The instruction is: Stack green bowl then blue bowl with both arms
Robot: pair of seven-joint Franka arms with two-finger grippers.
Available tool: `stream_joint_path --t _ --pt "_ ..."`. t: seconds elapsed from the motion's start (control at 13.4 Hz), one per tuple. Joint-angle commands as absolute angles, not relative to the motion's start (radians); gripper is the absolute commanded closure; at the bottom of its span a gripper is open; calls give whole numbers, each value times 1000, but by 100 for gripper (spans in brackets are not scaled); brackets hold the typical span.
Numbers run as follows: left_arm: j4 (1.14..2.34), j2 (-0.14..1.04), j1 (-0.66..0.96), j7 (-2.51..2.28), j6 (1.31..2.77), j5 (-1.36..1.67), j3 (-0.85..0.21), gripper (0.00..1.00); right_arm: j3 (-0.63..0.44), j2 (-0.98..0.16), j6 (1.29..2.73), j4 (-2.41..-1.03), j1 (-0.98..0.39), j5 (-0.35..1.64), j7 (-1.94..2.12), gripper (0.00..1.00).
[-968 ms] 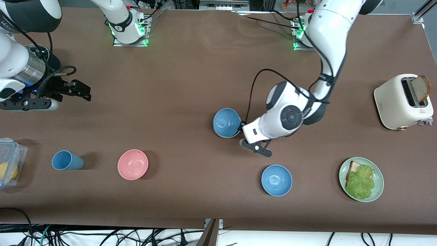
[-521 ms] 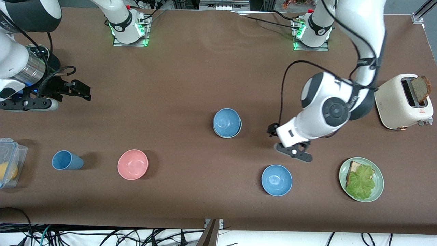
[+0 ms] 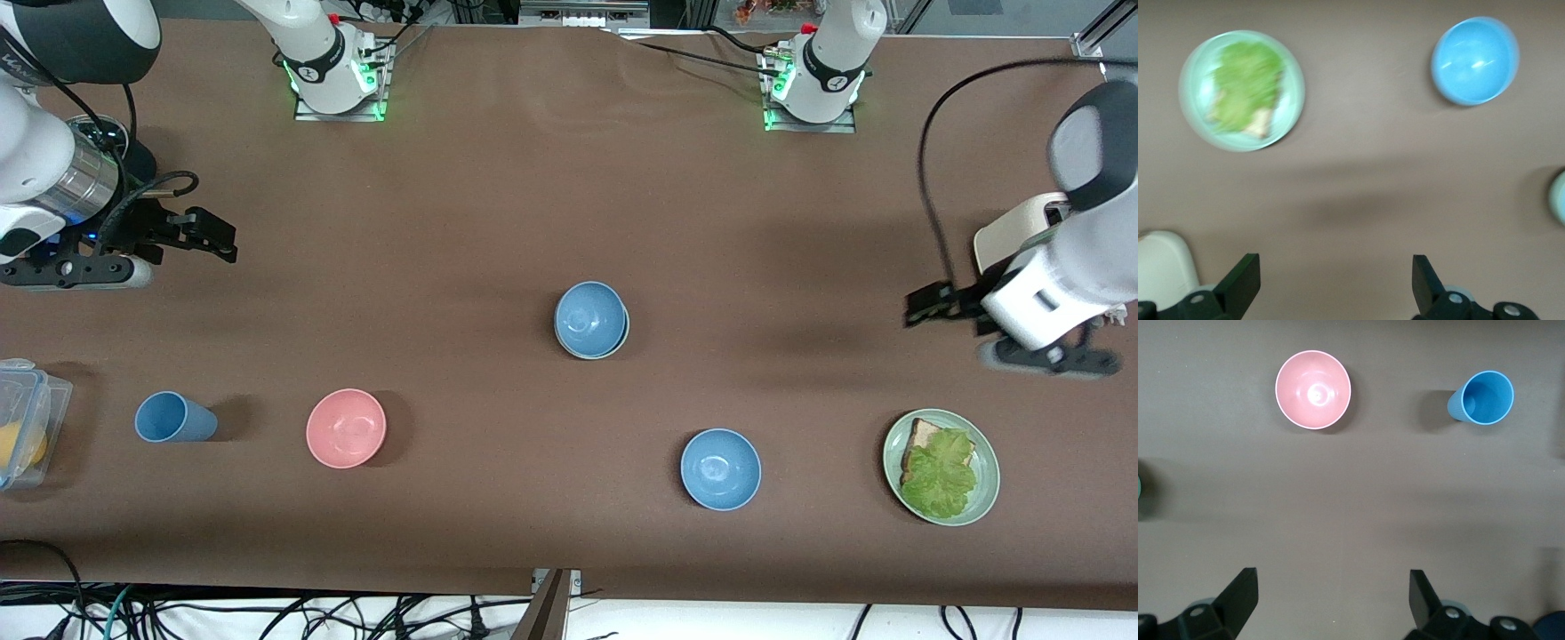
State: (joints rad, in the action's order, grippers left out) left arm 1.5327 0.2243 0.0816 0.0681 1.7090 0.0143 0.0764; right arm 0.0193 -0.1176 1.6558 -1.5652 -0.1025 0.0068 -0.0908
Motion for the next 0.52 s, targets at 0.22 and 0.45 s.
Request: stream_joint_path --t 0.22,0.45 --pt "1831 -25 66 68 1783 -57 61 0 21 -114 1637 -1551 -101 -2 -77 0" --pt "1721 53 55 71 1695 -55 61 0 21 -114 1637 -1551 -101 -2 -77 0"
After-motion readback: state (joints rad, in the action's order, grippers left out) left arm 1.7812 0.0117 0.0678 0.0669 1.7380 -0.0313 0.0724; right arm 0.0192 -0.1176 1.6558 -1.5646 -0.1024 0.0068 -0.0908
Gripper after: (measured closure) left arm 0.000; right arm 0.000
